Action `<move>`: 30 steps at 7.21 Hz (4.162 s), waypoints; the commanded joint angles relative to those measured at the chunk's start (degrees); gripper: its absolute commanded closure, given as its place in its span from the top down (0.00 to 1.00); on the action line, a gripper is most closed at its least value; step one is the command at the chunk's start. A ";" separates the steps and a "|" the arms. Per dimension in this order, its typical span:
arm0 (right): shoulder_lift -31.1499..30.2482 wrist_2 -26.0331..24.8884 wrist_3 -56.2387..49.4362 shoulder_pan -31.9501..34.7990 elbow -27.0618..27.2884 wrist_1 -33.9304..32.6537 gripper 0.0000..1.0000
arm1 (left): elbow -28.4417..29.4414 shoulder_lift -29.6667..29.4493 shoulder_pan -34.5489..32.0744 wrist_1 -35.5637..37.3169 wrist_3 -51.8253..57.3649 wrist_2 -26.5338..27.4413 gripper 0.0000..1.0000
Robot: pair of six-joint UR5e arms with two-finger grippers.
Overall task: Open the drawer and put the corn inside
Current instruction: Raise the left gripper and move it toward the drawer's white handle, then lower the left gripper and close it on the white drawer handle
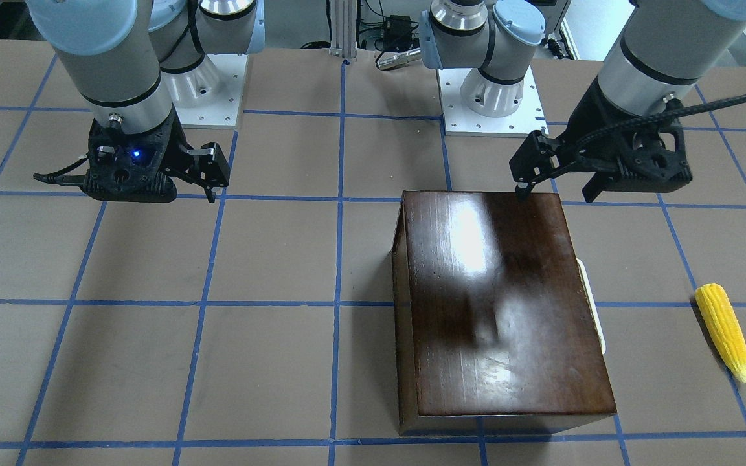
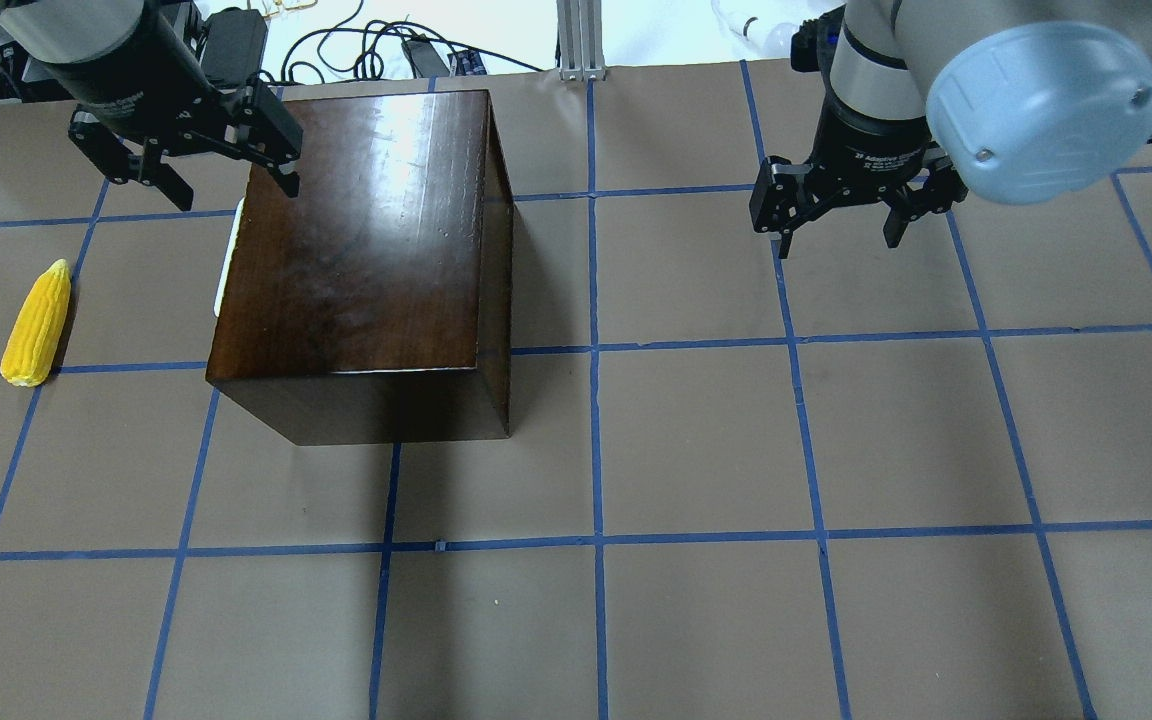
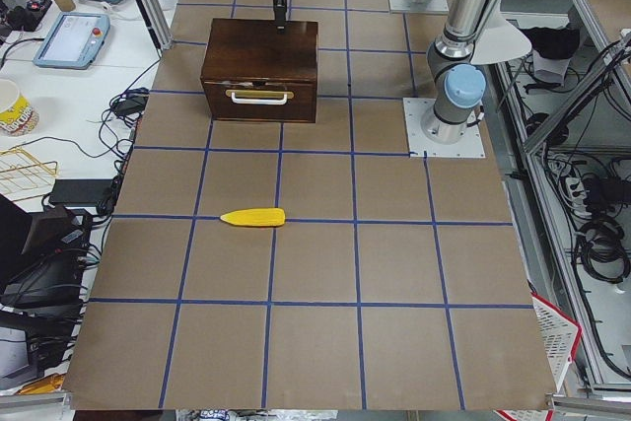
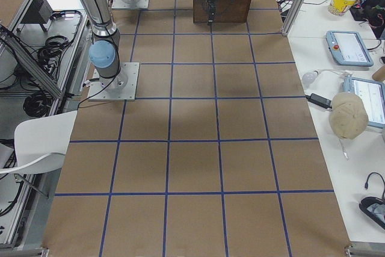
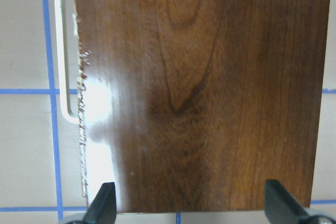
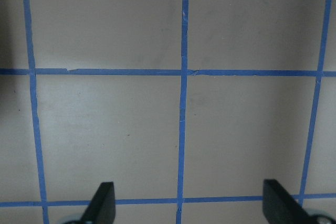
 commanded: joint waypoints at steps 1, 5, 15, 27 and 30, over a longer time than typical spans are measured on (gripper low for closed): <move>0.00 -0.07 0.00 0.00 0.00 0.08 1.00 | 1.90 -1.57 7.00 -0.92 1.44 -3.59 1.00; 0.00 -0.07 0.00 0.00 0.00 0.08 1.00 | 2.34 -5.44 18.52 -0.31 18.36 -8.07 1.00; 0.00 -0.07 0.00 0.00 0.00 0.08 1.00 | -2.14 -18.36 20.84 5.75 34.31 -13.82 1.00; 0.00 0.02 0.00 0.00 0.00 0.00 1.00 | -4.69 -22.06 20.66 5.84 37.74 -19.27 1.00; 0.00 0.02 0.00 0.00 0.00 0.00 1.00 | -4.78 -22.67 20.66 5.75 37.83 -19.62 1.00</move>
